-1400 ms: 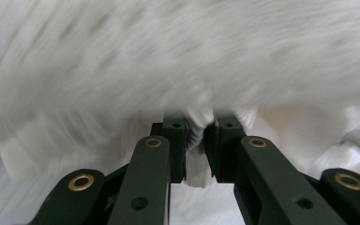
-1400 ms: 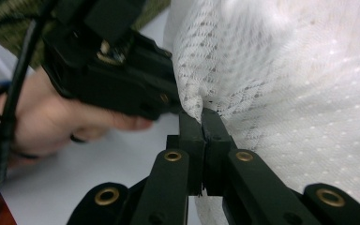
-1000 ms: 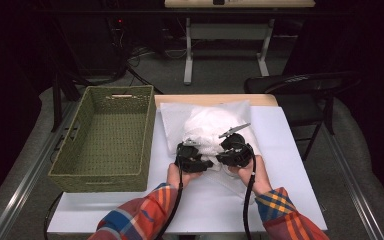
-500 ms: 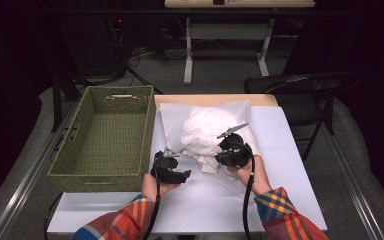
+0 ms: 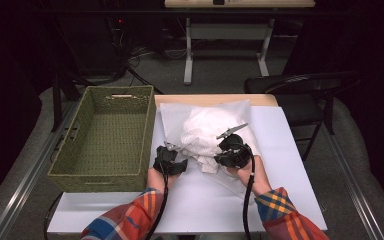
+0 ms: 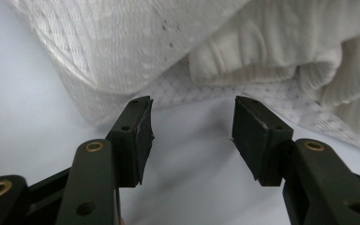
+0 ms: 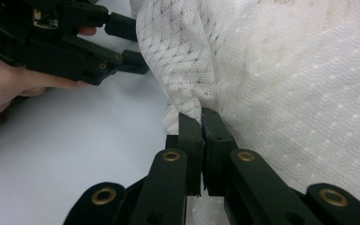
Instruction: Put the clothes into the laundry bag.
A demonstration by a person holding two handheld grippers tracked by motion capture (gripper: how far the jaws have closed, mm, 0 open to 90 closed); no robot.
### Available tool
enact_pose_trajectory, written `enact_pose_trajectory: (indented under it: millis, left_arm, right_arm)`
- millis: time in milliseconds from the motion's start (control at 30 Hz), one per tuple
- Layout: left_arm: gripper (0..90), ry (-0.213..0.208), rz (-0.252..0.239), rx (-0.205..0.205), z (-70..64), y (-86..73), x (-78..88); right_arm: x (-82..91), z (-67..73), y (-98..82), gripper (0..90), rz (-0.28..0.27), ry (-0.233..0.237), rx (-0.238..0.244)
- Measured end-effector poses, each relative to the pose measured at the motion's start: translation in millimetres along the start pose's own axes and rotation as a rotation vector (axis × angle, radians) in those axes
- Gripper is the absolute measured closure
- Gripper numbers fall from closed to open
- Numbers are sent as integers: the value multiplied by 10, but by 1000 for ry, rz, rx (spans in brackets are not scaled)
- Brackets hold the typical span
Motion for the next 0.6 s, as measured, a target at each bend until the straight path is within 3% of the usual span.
enact_pose_trajectory:
  millis: [67, 167, 300, 367, 600]
  left_arm:
    - [478, 15, -14, 9, 17, 25, -24]
    - [478, 38, -12, -8, 42, 45, -47]
    - [485, 23, -28, 13, 89, 83, -64]
    - [522, 23, -35, 25, 113, 99, -69]
    - [693, 59, -61, 2, 141, 95, -91]
  right_arm:
    - [-1, 3, 0, 885, 1, 1, 0]
    - [-1, 5, 2, 884, 1, 1, 0]
    - [-4, 3, -1, 884, 4, 2, 1]
    - [-6, 6, -2, 884, 7, 3, 1]
    - [-12, 26, 0, 882, 8, 8, 10]
Point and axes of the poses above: each handheld gripper's, and its own axes: x roughly backward along the jaws, y roughly out of its top, z roughly to its left, the point moved 5 cm from there along -x, roughly forward along the jaws, and after that the axes turned 14 degrees about -y, right-handed, at the moved point
